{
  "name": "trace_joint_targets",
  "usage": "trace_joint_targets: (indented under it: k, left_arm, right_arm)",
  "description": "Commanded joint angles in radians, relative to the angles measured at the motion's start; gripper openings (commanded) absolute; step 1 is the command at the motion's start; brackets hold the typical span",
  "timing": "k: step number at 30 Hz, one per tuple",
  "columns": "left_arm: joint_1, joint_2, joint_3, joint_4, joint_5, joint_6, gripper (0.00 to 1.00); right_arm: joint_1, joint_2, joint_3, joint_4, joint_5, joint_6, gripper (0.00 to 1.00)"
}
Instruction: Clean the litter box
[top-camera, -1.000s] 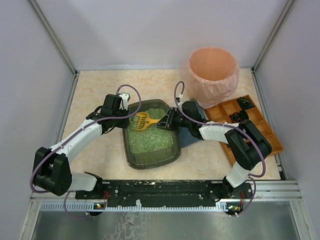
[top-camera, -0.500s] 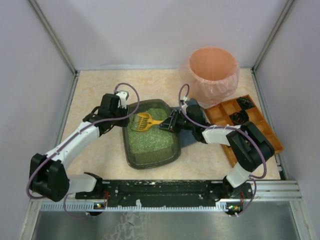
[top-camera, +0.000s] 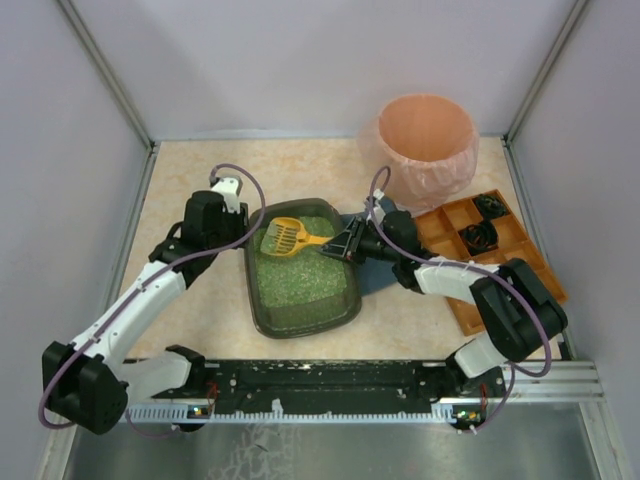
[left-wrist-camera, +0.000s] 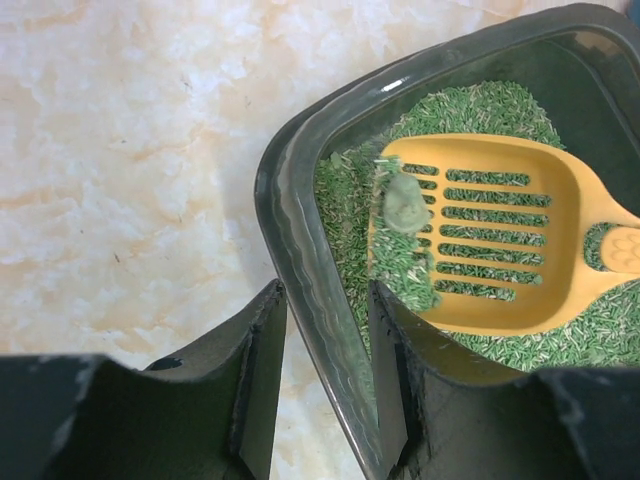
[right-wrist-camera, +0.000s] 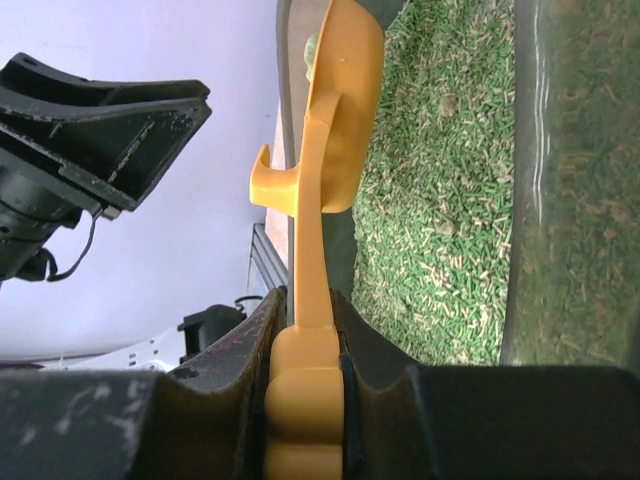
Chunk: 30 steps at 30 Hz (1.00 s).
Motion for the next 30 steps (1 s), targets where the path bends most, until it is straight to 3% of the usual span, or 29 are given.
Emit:
trace_joint_targets:
  k: [1,16,20,26,30]
  left_arm:
    - [-0.007,-0.046,-0.016,0.042,-0.043,-0.014,0.45]
    - [-0.006,-0.069,-0.031,0.064,-0.063,-0.011,0.45]
    - [-0.006,-0.059,-0.029,0.061,-0.057,-0.010,0.45]
    - [-0.007,-0.052,-0.031,0.064,-0.058,-0.008,0.45]
    - [-0.006,-0.049,-0.028,0.059,-0.056,-0.010,0.45]
  right_arm:
    - [-0.016,-0.098,-0.028,0.066,-0.016,0.005,0.00]
    - [-0.044,-0.378,-0.299,0.262,-0.004,0.176,0.00]
    - [-0.075,-0.446,-0.354,0.233,0.044,0.208,0.00]
    - [-0.049,-0.364,-0.332,0.375,-0.036,0.237,0.00]
    - [-0.070,-0.371,-0.376,0.356,0.042,0.268,0.00]
